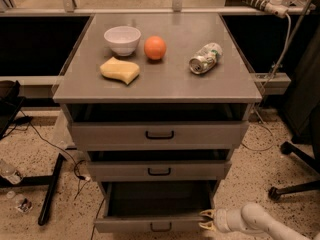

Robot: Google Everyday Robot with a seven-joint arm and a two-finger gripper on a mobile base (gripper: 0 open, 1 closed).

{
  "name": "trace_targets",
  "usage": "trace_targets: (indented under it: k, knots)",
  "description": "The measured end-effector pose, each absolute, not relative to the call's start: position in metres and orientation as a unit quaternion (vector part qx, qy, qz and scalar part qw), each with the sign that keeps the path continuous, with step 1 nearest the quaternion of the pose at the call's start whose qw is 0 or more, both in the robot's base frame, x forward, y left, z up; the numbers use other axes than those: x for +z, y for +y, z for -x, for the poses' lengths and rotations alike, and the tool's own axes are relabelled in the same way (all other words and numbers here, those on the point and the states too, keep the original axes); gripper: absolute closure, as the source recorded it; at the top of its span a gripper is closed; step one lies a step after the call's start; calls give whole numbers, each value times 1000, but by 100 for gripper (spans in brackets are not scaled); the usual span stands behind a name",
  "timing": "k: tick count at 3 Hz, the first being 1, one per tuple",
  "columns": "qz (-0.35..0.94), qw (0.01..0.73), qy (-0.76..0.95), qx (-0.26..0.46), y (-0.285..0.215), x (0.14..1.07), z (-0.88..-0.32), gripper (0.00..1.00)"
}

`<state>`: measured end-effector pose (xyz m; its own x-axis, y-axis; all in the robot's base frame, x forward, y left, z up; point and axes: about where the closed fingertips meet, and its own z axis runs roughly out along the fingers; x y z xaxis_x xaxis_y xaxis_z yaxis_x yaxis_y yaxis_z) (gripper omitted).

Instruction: Open bottom drawer

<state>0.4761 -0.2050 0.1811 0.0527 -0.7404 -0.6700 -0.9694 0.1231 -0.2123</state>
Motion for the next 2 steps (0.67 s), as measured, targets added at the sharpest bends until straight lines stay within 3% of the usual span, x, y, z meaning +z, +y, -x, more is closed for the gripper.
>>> trace_targets:
  k: [1,2]
  knots:
    - [641,341,667,168,-206,184,-475,100]
    - [646,343,664,152,-216,189,-476,81]
